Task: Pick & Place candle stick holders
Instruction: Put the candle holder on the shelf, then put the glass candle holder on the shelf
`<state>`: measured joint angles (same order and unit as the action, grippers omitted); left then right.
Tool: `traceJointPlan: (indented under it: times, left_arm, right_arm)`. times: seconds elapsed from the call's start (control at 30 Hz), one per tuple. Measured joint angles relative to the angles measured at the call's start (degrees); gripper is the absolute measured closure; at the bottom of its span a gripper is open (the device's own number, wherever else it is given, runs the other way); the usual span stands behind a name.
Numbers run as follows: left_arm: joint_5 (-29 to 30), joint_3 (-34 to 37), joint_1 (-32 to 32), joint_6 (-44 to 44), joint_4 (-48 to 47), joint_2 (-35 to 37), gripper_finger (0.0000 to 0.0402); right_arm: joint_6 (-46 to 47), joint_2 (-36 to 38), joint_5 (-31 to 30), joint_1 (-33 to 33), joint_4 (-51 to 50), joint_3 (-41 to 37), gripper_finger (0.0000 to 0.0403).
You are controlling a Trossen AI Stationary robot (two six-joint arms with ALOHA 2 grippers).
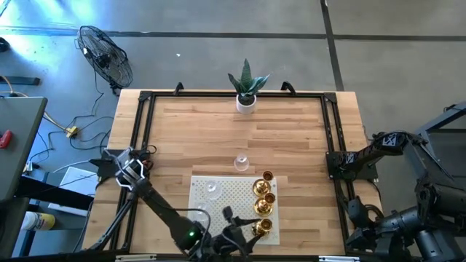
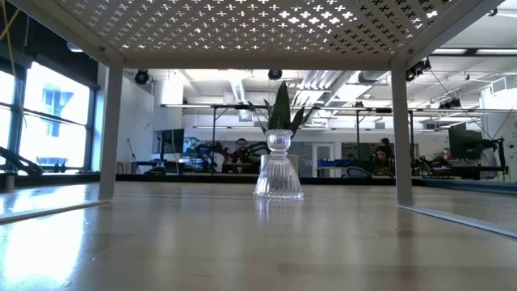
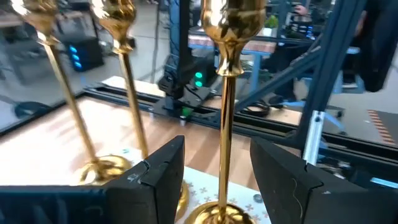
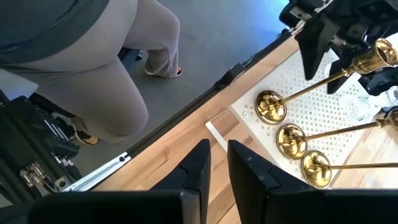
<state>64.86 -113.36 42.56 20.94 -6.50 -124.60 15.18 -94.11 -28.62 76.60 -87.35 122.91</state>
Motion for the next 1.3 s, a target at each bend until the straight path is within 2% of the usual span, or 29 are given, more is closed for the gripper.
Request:
traceJointPlan:
  times: [0.07, 0.5, 0.7, 0.8, 0.97, 1.1, 1.17, 1.3]
  left_arm:
    - [1.68, 0.00, 0.73, -0.28, 0.05, 0.00, 0.0222]
    - [2.58, -0.67, 2.20, 1.45, -0.42, 1.38, 0.0222]
    - [3.34, -5.57, 3.83, -7.67, -1.44, 4.19, 0.0222]
    - [8.45, -8.94, 5.56, -12.92, -4.84, 5.53, 0.0222]
    - [24.64, -15.94, 9.67, -22.35, -6.96, 7.56, 0.0222]
    - [24.74, -21.79, 10.97, -25.52, -5.78, 9.06, 0.0222]
    - [25.31, -19.82, 10.49, -30.19, -0.83, 12.03, 0.0222]
    - [25.33, -19.76, 9.16, -34.83, 0.44, 16.84, 0.0222]
  right_arm:
    - [0.00, 0.00, -0.02, 0.00, 0.00, 0.00, 0.0356]
    - [0.55, 0.00, -0.37, 0.00, 0.07, 0.00, 0.0354]
    - [2.27, 0.00, -0.35, 0.00, -0.05, 0.00, 0.0357]
    - [3.94, 0.00, -0.35, 0.00, -0.04, 0.00, 0.0355]
    - [7.79, 0.00, -1.07, 0.00, 0.00, 0.00, 0.0351]
    - [11.80, 0.00, -2.81, 0.00, 0.11, 0.00, 0.0351]
    - [14.15, 0.00, -3.60, 0.01, 0.12, 0.00, 0.0352]
    - [18.64, 0.00, -5.11, 0.02, 0.13, 0.00, 0.0355]
